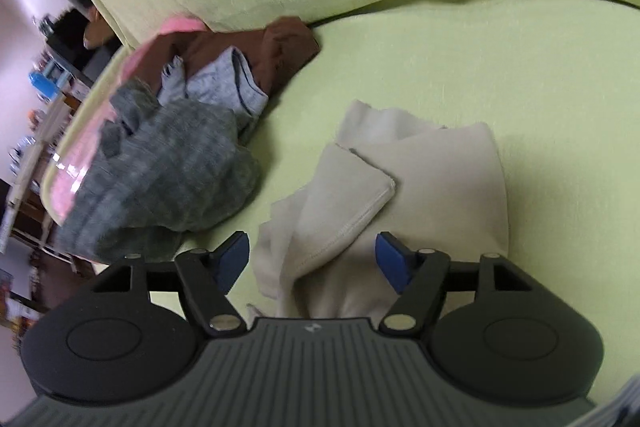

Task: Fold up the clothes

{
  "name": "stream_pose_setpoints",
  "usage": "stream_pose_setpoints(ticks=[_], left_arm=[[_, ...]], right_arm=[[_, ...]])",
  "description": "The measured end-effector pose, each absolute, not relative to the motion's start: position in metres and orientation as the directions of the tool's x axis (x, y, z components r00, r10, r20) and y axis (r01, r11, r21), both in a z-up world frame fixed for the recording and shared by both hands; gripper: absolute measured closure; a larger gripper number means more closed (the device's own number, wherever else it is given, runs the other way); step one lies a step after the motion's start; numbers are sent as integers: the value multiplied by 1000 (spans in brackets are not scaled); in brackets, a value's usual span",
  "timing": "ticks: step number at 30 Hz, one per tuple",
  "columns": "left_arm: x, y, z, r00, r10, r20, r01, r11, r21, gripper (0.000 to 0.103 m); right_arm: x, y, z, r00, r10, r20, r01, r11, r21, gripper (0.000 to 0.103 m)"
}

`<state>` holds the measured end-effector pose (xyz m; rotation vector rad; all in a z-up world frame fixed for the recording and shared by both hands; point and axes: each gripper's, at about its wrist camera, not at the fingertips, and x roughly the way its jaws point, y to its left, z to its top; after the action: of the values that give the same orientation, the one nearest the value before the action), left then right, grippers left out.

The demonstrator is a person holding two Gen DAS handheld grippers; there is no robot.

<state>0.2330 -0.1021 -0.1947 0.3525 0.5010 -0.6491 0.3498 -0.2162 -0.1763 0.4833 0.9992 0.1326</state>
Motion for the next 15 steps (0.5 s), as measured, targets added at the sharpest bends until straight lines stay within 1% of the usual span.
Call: stream_pose_setpoints(ticks=[1, 3, 6, 10, 12, 15], left_arm=[[230, -103, -194, 679, -493, -544, 658, 738, 151, 87], [222, -102, -190, 678, -500, -538, 660, 736, 148, 87], [210, -101, -184, 678, -511, -529, 664, 734, 143, 86], [194, -91, -172, 670, -521, -529, 662, 741, 108, 84], [183, -88, -165, 672, -503, -544, 649, 754, 105, 84], [175, -84, -157, 668, -472, -576, 625, 776, 89, 84]], right_arm=[[345, -214, -178, 547, 307, -779, 83, 906, 415, 98], [333, -219, -175, 577, 291, -763, 71, 913, 402, 99], [300, -243, -161, 650, 229, -725, 110, 915, 387, 99], [228, -285, -131, 738, 78, -671, 225, 908, 353, 99], [188, -301, -128, 743, 17, -669, 287, 895, 342, 99], [111, -321, -133, 710, -99, -697, 397, 874, 281, 101]])
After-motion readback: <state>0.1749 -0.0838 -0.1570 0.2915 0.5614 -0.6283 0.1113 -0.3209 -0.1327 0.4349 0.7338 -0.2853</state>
